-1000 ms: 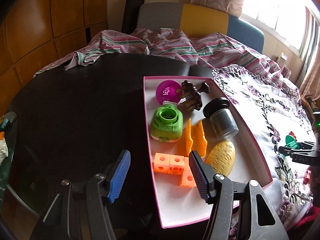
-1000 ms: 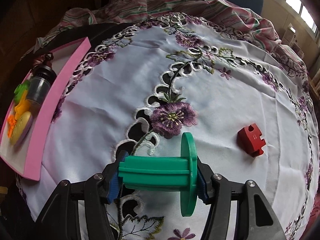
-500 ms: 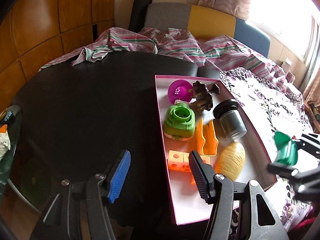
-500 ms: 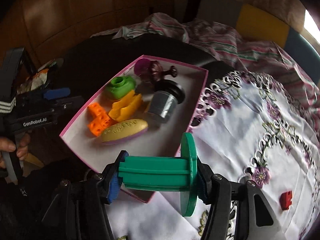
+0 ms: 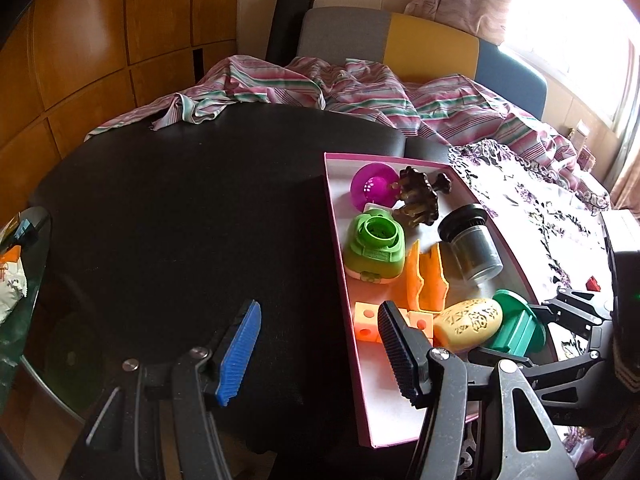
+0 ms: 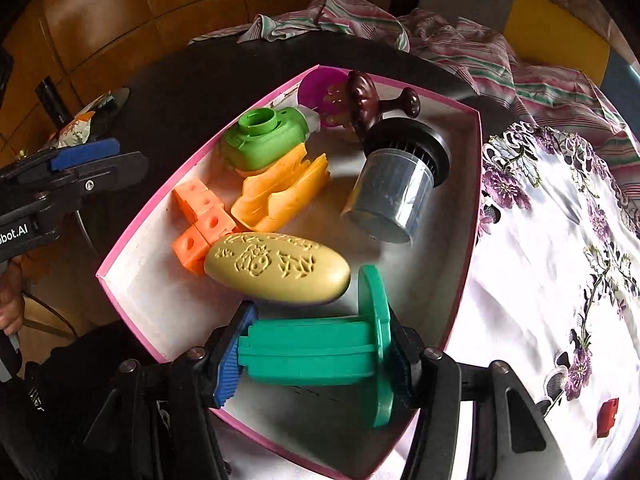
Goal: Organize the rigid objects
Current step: 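Carry the green spool into the tray and open the right gripper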
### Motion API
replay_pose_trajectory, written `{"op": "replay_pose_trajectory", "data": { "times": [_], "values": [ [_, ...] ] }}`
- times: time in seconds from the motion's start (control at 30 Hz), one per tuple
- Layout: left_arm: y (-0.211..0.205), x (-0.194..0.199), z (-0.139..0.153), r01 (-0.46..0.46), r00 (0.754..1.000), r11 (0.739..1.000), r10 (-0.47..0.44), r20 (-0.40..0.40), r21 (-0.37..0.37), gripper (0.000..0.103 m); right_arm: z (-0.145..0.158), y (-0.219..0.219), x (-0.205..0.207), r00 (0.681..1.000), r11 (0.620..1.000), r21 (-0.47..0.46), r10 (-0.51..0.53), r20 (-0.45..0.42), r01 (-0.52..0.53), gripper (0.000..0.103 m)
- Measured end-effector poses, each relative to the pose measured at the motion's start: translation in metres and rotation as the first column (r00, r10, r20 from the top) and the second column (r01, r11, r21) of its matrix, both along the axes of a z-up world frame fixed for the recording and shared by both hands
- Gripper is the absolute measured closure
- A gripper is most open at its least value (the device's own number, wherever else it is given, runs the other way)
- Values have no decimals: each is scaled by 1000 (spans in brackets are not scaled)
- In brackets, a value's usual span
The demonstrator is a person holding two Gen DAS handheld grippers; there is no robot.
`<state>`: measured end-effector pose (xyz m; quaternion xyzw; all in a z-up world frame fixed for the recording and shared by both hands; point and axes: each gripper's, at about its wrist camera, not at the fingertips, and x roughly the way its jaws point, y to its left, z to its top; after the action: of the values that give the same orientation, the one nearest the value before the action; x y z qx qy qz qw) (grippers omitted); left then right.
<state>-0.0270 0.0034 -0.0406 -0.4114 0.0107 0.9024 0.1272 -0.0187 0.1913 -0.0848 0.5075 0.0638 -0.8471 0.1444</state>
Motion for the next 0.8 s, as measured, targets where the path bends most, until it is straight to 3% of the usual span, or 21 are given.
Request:
{"op": "replay_pose_trajectory", "data": {
  "times": [0.37, 0.8],
  "values": [
    [-3, 2, 0, -3, 1000, 1000, 3, -5, -11, 39, 5, 3, 6, 999, 999, -28, -39, 0, 39, 33],
    [-2, 5, 1, 1, 1000, 1000, -2, -22, -25, 37, 27, 18, 16, 994, 991, -90, -105, -38, 101, 29]
  ]
}}
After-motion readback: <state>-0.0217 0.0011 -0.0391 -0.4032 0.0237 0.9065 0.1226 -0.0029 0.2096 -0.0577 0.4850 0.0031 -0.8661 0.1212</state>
